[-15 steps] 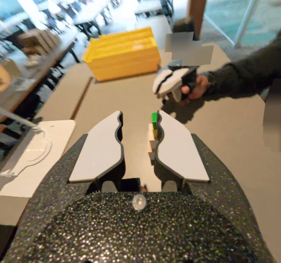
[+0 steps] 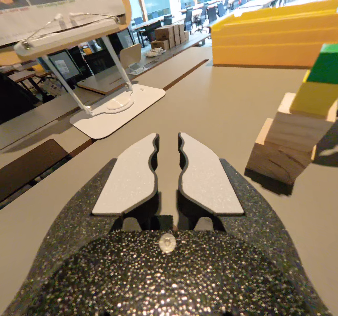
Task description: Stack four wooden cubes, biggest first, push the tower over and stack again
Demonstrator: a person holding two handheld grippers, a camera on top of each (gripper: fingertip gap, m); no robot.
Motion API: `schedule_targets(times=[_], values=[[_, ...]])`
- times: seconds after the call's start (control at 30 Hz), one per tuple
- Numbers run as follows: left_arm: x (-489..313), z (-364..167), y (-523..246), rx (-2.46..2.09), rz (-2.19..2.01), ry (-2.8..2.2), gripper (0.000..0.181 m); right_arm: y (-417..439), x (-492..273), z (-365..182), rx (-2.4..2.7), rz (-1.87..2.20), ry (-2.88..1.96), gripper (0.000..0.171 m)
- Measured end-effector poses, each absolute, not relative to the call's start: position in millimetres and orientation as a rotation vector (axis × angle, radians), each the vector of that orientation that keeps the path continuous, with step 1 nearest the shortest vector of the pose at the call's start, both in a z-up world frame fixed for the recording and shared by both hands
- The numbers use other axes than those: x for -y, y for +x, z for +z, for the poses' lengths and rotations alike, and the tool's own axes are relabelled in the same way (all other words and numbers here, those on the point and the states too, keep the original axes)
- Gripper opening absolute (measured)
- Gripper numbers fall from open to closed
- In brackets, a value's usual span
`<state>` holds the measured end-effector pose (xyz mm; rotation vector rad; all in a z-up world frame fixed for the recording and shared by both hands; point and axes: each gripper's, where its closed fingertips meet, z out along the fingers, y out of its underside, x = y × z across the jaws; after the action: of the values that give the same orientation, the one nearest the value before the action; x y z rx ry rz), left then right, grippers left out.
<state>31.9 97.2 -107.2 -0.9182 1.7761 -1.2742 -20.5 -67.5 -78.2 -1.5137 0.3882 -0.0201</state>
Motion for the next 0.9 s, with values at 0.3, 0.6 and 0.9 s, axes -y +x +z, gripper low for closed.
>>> schedule_targets(times=[0.3, 0.6, 0.9], values=[[-89.3, -124.5, 36.5, -1.882, -1.131, -0.906, 0.019, -59.9, 20.5, -98.8, -0.388, -0.316, -1.707, 0.0], [-91.6, -115.6, 33.4, -1.827, -1.187, -0.893, 0.019, -53.9, -11.6, -105.8, -0.5, -0.471, -1.748, 0.0], [-92.4, -116.0, 34.5, -1.838, -1.219, -0.919, 0.019, -29.9, 13.0, -107.3, -0.641, -0.538, -1.722, 0.0]])
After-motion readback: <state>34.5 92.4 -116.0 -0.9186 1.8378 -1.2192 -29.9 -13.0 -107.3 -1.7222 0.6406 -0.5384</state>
